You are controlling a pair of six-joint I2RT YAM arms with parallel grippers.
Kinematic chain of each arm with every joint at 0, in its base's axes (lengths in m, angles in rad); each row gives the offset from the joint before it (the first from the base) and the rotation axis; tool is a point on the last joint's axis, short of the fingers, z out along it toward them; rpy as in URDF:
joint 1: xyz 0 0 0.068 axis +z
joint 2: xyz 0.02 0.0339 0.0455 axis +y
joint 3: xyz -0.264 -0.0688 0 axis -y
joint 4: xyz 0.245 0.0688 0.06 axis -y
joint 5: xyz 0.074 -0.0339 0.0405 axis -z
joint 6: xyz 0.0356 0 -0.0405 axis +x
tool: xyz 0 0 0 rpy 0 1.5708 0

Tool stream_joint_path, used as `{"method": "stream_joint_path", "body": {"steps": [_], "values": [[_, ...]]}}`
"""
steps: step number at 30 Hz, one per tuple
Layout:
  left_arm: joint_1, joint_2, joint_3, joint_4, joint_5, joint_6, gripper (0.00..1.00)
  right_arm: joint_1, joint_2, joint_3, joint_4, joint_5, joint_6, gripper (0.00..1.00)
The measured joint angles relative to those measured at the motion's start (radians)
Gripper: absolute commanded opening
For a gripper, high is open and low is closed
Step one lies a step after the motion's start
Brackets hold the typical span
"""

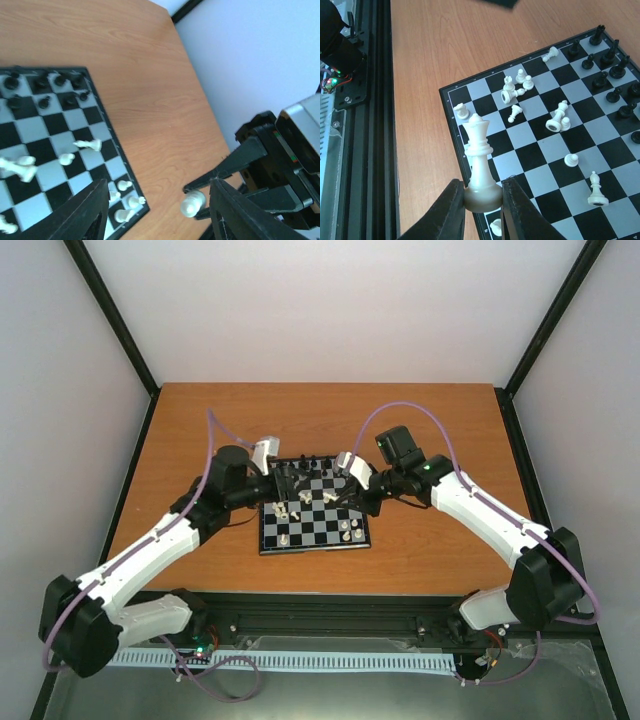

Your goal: Set up the chess pieces on the board

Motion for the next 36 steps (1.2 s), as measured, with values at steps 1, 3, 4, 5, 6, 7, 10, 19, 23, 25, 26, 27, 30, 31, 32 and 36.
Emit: {"method": "stream_joint_path", "body": {"steps": [1,3,4,5,6,7,10,19,23,25,26,27,30,31,32,36], "values": [[-0.017,0.019,0.000,0.020,0.006,-0.011,0.56,0.000,0.000,-0.001,0.006,-0.002,0.001,0.16],[-0.048,0.051,0.001,0.049,0.016,-0.030,0.53,0.000,0.000,-0.001,0.014,-0.004,0.001,0.16],[-0.060,0.065,0.002,0.060,0.021,-0.038,0.51,0.000,0.000,-0.001,0.018,-0.006,0.002,0.16],[-0.069,0.077,0.003,0.071,0.024,-0.044,0.49,0.000,0.000,-0.001,0.021,-0.008,0.002,0.16],[-0.075,0.085,0.003,0.078,0.027,-0.051,0.49,0.000,0.000,-0.001,0.025,-0.010,0.004,0.16],[-0.080,0.092,0.005,0.084,0.031,-0.057,0.49,0.000,-0.002,-0.001,0.030,-0.010,0.005,0.16],[-0.087,0.116,0.016,0.097,0.045,-0.070,0.50,0.000,-0.011,-0.003,0.037,-0.013,0.008,0.16],[-0.099,0.163,0.021,0.139,0.098,-0.110,0.39,-0.001,-0.024,-0.012,0.054,-0.018,0.013,0.16],[-0.109,0.182,0.021,0.153,0.116,-0.121,0.32,-0.002,-0.024,-0.012,0.054,-0.017,0.016,0.16],[-0.111,0.185,0.021,0.156,0.122,-0.121,0.29,-0.003,-0.024,-0.012,0.054,-0.016,0.016,0.16],[-0.111,0.185,0.021,0.157,0.124,-0.122,0.28,-0.003,-0.024,-0.012,0.054,-0.016,0.016,0.16],[-0.111,0.185,0.021,0.157,0.126,-0.122,0.27,-0.003,-0.024,-0.012,0.054,-0.016,0.016,0.16],[-0.111,0.185,0.021,0.158,0.128,-0.126,0.22,-0.003,-0.024,-0.012,0.055,-0.016,0.016,0.16],[-0.111,0.185,0.021,0.158,0.129,-0.128,0.21,-0.003,-0.024,-0.012,0.055,-0.016,0.016,0.16],[-0.111,0.185,0.021,0.158,0.130,-0.129,0.20,-0.003,-0.024,-0.012,0.055,-0.016,0.016,0.16],[-0.111,0.185,0.021,0.159,0.131,-0.134,0.15,-0.004,-0.024,-0.012,0.055,-0.016,0.016,0.17]]}}
